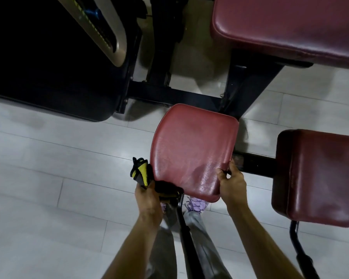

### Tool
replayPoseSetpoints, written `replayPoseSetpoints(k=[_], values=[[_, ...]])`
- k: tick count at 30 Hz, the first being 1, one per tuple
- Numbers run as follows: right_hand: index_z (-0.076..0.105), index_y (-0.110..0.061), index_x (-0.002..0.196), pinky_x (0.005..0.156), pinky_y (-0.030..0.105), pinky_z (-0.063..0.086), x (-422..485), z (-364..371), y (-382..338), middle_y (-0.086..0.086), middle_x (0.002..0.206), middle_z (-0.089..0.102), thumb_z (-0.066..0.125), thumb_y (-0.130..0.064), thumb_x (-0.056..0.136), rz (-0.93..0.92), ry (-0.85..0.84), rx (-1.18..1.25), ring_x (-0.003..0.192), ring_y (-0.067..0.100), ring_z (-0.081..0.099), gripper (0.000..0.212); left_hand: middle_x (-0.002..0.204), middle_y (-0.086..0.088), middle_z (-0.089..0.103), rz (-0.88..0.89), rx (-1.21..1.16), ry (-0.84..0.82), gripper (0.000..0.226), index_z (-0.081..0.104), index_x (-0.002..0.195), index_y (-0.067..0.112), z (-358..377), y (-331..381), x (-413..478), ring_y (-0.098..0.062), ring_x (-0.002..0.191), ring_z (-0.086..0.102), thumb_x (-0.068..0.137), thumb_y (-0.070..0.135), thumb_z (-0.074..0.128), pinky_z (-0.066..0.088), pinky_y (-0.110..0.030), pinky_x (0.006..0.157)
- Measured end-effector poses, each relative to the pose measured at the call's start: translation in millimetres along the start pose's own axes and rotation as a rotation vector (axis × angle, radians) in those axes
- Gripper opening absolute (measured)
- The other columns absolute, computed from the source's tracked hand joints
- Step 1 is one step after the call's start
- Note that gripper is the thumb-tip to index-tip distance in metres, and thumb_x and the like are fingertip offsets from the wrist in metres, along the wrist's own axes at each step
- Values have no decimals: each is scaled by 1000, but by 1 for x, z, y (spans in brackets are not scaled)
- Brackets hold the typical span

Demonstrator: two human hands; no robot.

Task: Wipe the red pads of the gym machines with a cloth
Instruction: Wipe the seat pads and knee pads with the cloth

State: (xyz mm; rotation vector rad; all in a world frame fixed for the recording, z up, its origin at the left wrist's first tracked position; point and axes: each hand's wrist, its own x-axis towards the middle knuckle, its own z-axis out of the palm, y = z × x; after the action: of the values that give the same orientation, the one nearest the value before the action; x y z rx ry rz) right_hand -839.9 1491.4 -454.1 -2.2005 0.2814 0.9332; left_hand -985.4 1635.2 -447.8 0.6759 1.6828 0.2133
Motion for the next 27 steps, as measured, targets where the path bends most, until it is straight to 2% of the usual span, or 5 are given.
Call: replayPoseSetpoints(k=[14, 17, 20, 24, 27], values=[[46, -23, 153, 100, 39, 53, 5, -3, 6, 5, 127, 67, 60, -24, 102, -36, -18, -7, 113, 28, 65, 53, 115, -8, 71, 383, 316, -312, 22, 66, 123, 17, 59, 92, 74, -29, 116, 64, 104, 22, 56, 51, -45, 103], [47, -23, 152, 97, 39, 53, 5, -5, 5, 6, 126, 66, 58, -25, 102, -15, -42, -12, 112, 29, 65, 51, 97, -7, 71, 400, 416, -318, 24, 64, 120, 13, 51, 92, 70, -26, 90, 68, 106, 27, 53, 56, -40, 76], [46, -19, 152, 92, 32, 50, 2, -8, -2, 8, 126, 66, 59, -23, 103, -18, -52, -41, 111, 29, 64, 51, 79, -25, 59, 352, 408, -275, 30, 59, 116, 1, 14, 64, 46, -28, 56, 53, 107, 29, 50, 41, -32, 45], [42, -20, 155, 100, 43, 53, -1, -6, -6, 10, 128, 66, 60, -26, 102, 5, -40, -59, 112, 31, 65, 56, 101, -12, 74, 102, 209, -252, 22, 63, 119, 13, -15, 31, 15, -28, 98, 68, 107, 23, 48, 53, -41, 80], [40, -22, 156, 100, 46, 53, -2, -5, -7, 11, 125, 67, 61, -27, 101, 24, -36, -42, 112, 31, 65, 58, 95, -12, 67, -148, 119, -117, 23, 59, 111, 8, 2, 44, 19, -28, 89, 63, 106, 29, 50, 50, -38, 68]])
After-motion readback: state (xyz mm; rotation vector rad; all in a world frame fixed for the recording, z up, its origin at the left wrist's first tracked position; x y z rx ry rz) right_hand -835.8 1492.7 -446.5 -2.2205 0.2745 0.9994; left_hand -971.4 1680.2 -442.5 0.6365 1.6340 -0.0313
